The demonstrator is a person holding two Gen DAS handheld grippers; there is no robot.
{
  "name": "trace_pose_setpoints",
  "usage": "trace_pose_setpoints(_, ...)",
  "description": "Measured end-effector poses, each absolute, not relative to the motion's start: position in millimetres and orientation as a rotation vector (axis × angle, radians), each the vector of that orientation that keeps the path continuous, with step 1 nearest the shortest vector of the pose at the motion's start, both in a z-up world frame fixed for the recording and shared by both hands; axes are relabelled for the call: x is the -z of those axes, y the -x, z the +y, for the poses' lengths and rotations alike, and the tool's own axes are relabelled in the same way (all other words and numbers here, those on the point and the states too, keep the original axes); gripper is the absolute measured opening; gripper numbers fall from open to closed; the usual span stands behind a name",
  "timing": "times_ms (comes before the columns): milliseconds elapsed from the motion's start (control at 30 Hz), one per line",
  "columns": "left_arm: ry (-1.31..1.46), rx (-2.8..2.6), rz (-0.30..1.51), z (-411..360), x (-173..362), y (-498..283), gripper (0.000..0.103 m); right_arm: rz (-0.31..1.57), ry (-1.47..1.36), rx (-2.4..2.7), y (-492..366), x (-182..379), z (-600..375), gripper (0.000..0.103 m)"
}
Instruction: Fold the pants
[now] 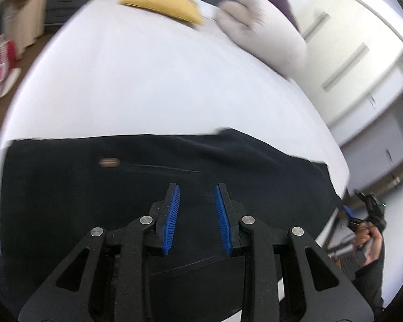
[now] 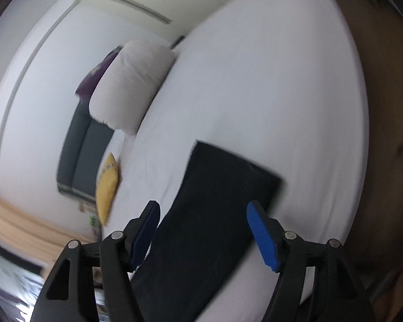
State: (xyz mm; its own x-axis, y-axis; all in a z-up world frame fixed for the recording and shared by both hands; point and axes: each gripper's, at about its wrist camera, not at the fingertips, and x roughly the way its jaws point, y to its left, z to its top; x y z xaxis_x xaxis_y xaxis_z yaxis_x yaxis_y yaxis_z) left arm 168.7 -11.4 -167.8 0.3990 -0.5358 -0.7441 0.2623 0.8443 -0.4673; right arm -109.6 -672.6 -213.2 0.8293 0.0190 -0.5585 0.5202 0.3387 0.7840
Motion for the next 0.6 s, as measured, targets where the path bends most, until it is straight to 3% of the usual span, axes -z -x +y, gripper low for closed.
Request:
trace_pose_setpoints(233, 0.255, 0.545, 1.232, -72.9, 217.8, -176.0, 0.026, 0.55, -1.378, 0.394, 95.4, 260.9, -672.5, 0.064)
trace_pose_setpoints(600, 0.272, 0.542, 1.245, -42.0, 239.6, -171.9, 0.026, 0.393, -1.486, 0.211, 78.5, 273.1, -697.8, 0.063)
